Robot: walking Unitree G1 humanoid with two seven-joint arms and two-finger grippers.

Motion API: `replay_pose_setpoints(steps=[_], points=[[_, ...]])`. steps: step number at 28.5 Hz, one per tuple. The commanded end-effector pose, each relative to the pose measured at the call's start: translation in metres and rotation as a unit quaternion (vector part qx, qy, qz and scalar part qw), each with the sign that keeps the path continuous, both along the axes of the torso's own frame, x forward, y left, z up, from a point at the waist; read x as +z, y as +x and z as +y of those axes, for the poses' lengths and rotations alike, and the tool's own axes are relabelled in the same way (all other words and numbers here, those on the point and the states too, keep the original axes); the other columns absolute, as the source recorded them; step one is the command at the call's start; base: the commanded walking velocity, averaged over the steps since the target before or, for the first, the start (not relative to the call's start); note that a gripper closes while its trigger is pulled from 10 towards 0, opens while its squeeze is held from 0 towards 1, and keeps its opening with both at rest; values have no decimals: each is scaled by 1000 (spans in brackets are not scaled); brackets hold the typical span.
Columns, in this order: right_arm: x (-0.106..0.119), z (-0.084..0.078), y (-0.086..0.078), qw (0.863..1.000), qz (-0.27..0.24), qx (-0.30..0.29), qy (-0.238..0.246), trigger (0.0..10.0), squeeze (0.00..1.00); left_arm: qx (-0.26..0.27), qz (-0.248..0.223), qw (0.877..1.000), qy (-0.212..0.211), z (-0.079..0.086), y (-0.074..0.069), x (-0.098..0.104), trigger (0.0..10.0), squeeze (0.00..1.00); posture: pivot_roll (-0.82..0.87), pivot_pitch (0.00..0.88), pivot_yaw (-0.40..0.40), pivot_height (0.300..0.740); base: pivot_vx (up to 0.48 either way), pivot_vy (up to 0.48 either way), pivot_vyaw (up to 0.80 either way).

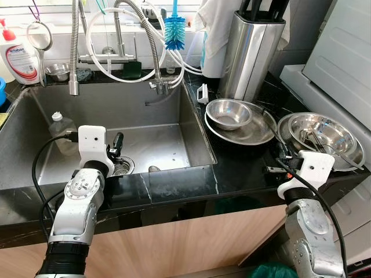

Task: Kitchen organization

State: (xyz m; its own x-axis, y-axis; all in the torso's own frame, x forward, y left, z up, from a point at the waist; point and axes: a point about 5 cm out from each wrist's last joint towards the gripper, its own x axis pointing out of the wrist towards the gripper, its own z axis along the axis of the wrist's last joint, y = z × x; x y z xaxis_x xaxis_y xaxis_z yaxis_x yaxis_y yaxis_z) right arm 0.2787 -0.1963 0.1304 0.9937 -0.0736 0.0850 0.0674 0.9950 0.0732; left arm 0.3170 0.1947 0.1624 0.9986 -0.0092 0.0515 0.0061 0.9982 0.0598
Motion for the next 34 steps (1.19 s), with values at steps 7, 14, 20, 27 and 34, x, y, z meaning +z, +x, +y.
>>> replay_pose_setpoints(steps=[7, 14, 20, 27, 34], points=[[8, 3, 2, 1000, -23, 9, 4, 0, 0, 3, 5, 1000, 1, 1, -2, 0, 10000, 0, 52, 6, -49, 740, 0, 0, 0], [17, 15, 2, 998, -51, 41, 18, 980, 0, 4, 4, 1000, 0, 1, -3, -1, 10000, 0, 53, 0, -50, 740, 0, 0, 0], [34, 21, -1, 994, -97, 39, 23, 10000, 0, 2, 2, 1000, -3, 0, -3, 0, 10000, 0, 55, 0, -51, 740, 0, 0, 0], [43, 30, 0, 992, -111, 44, 39, 10000, 0, 0, 1, 1000, -7, -2, -2, 0, 10000, 0, 49, 0, -52, 740, 0, 0, 0], [36, 64, -4, 971, -72, 175, 149, 10000, 0, 1, -1, 1000, -10, -2, -2, 1, 10000, 0, 53, 0, -53, 740, 0, 0, 0]])
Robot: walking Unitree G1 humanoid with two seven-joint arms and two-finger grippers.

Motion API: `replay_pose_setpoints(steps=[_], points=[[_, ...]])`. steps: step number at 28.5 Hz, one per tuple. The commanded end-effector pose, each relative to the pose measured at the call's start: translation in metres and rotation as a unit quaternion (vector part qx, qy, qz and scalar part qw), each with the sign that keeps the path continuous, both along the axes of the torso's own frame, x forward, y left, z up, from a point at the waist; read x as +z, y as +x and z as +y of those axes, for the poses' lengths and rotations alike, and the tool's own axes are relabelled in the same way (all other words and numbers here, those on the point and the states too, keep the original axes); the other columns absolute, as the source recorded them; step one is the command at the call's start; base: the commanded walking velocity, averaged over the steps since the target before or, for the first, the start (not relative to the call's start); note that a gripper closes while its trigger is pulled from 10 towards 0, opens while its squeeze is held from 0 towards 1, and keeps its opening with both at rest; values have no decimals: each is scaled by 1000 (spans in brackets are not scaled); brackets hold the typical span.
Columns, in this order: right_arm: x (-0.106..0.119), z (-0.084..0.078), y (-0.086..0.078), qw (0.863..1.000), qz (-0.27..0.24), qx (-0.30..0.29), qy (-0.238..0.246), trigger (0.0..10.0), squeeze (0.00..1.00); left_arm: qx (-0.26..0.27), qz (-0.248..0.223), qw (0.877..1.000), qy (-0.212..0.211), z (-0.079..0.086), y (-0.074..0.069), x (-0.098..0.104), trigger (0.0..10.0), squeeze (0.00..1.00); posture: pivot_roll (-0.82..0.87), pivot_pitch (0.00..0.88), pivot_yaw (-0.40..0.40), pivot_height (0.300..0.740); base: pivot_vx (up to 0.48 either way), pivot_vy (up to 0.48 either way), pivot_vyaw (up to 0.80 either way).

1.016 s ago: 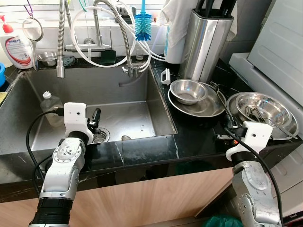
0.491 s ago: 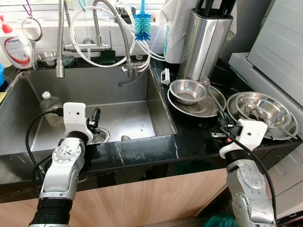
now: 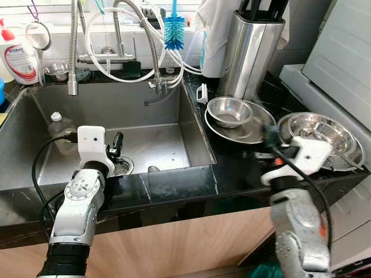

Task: Kitchen organization

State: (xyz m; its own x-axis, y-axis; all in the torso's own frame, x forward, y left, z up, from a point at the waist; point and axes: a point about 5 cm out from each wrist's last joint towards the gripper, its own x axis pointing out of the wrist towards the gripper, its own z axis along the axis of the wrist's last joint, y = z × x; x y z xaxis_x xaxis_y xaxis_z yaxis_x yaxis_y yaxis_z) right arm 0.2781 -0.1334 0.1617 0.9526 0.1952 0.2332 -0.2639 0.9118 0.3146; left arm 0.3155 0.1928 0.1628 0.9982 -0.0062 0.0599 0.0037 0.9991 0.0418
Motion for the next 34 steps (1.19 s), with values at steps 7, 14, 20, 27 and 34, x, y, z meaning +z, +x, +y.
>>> replay_pose_setpoints(steps=[7, 14, 20, 27, 34], points=[[3, 15, -11, 988, 13, 103, 116, 10000, 0, 1, -2, 1000, -16, 1, 0, 4, 10000, 0, 53, 4, -51, 740, 0, 0, 0], [6, 26, -29, 950, 19, 224, 218, 10000, 0, -1, -11, 997, -72, 2, 2, 9, 10000, 0, 51, 7, -49, 740, 0, 0, 0], [-7, 23, -41, 933, 47, 252, 251, 10000, 0, -11, -24, 994, -108, 0, 2, 17, 10000, 0, 52, 12, -48, 740, 0, 0, 0], [-12, 16, -49, 909, 57, 277, 307, 10000, 0, -33, -39, 984, -173, -3, 2, 24, 10000, 0, 55, 10, -49, 740, 0, 0, 0], [-10, 16, -58, 885, 47, 315, 339, 10000, 0, -135, -58, 947, -286, -20, -4, 39, 10000, 0, 60, 1, -48, 740, 0, 0, 0]])
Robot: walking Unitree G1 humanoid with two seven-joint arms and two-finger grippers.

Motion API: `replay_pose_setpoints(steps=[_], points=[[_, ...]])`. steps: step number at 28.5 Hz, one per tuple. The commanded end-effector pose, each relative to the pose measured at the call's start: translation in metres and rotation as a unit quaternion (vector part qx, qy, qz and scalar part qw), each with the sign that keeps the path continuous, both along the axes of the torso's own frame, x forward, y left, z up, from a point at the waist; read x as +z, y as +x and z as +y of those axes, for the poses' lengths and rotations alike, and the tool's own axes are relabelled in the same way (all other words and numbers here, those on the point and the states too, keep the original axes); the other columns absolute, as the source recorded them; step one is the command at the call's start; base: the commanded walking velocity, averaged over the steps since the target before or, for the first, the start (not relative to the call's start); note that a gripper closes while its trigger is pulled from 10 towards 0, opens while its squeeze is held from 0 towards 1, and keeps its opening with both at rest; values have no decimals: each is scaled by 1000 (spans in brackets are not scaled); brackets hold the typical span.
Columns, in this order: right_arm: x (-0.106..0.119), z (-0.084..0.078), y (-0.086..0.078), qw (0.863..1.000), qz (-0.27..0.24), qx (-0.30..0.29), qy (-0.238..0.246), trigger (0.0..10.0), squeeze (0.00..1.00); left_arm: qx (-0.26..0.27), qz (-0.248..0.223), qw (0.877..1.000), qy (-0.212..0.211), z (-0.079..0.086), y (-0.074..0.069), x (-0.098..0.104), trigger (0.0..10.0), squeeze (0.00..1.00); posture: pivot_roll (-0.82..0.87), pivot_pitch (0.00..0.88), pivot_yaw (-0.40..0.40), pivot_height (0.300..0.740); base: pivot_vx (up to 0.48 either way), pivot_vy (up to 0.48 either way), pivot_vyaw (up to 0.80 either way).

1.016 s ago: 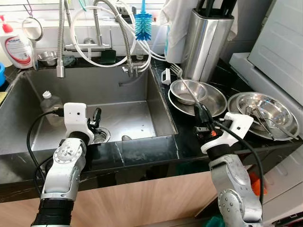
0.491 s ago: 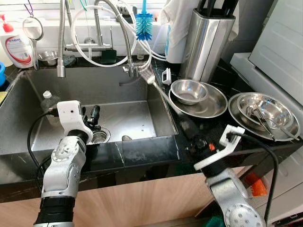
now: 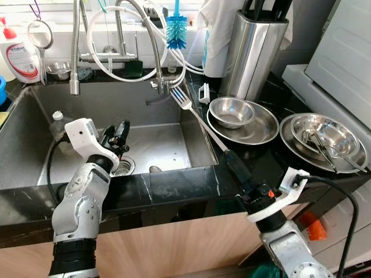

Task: Kitchen organization

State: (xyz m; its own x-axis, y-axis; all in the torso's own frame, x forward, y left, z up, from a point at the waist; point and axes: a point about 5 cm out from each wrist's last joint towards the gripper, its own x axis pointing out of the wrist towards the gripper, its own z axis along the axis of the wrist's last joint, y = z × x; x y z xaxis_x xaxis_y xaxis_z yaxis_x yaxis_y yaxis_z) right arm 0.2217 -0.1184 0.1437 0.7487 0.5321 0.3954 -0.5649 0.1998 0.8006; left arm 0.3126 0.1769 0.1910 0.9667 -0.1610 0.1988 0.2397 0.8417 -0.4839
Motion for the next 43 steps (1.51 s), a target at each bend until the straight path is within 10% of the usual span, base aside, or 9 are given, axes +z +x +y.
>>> replay_pose_setpoints(steps=[1, 10, 12, 13, 17, 18, 43], points=[[7, 1, -2, 1000, -16, 8, 4, 10000, 0, -32, -28, 999, -15, -7, -2, 14, 10000, 0, 61, 0, -48, 740, 0, 0, 0], [4, 4, -3, 1000, -15, 24, -9, 10000, 0, -166, -69, 983, -33, -34, -21, 28, 10000, 0, 64, 0, -46, 740, 0, 0, 0], [4, 4, -4, 999, -17, 27, -10, 10000, 0, -180, -70, 980, -41, -37, -24, 28, 10000, 365, 65, 0, -46, 740, 0, 0, 0], [4, 4, -5, 999, -18, 29, -11, 10000, 0, -190, -71, 978, -45, -39, -25, 29, 10000, 1000, 65, 0, -45, 740, 0, 0, 0], [5, 4, -5, 999, -19, 29, -10, 10000, 0, -203, -65, 976, -38, -42, -27, 28, 10000, 1000, 65, 0, -45, 740, 0, 0, 0], [5, 5, -5, 999, -20, 31, -11, 10000, 0, -204, -63, 976, -39, -43, -27, 28, 10000, 0, 65, 0, -45, 740, 0, 0, 0], [3, 13, -9, 997, -10, 71, -10, 10000, 0, -270, -54, 960, -48, -63, -40, 26, 9922, 0, 65, 0, -49, 740, 0, 0, 0]])
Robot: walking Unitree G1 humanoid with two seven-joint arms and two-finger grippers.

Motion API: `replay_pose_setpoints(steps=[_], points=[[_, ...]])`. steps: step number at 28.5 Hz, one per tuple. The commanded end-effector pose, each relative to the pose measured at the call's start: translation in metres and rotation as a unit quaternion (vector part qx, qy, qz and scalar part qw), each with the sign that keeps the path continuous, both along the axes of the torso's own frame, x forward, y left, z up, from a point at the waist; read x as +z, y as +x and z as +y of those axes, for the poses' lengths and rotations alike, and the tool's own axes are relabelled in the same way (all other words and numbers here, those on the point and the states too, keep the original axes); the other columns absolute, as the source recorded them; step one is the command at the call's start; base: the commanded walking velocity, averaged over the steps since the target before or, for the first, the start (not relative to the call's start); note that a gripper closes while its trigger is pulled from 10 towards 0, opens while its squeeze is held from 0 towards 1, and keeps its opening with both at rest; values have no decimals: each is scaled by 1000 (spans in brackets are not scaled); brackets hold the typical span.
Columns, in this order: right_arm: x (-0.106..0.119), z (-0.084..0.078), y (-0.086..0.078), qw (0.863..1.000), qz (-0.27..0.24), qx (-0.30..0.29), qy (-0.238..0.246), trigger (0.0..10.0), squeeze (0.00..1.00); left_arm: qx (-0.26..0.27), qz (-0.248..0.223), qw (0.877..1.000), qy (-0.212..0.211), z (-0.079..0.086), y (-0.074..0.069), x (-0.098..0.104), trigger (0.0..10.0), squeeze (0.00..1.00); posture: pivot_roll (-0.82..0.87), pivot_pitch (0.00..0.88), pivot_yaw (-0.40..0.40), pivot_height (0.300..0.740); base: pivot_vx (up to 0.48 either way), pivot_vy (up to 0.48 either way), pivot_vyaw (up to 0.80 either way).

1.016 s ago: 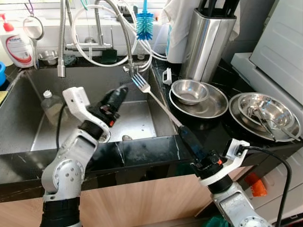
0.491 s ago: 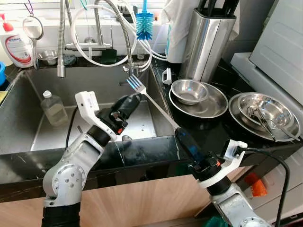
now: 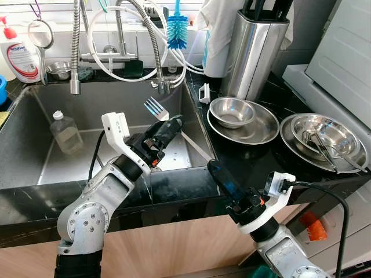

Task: Kitchen organization

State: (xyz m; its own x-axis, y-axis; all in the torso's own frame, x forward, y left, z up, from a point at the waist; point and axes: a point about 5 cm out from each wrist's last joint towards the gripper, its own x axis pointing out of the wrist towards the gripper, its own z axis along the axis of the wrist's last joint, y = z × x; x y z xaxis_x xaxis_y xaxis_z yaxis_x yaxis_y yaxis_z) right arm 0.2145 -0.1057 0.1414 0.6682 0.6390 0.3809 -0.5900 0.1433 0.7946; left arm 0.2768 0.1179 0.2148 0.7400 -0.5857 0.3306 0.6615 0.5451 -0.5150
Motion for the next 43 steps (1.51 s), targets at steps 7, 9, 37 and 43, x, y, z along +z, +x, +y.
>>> replay_pose_setpoints(steps=[7, 9, 37, 43], points=[[4, 1, -2, 1000, -7, 4, 3, 10000, 0, -7, -4, 1000, 6, -1, -4, 3, 0, 0, 65, 0, -50, 740, 0, 0, 0], [4, 1, -2, 1000, -7, 4, 3, 10000, 0, -7, -4, 1000, 5, -1, -4, 3, 0, 0, 64, 0, -50, 740, 0, 0, 0], [6, 1, -2, 1000, -21, -8, -15, 10000, 0, -15, -4, 1000, -2, -3, -6, 3, 0, 0, 59, 5, -50, 740, 0, 0, 0], [5, 0, 0, 1000, -17, -16, -18, 10000, 1000, -12, -5, 1000, -7, -2, -5, 4, 0, 0, 61, 6, -52, 740, 0, 0, 0]])
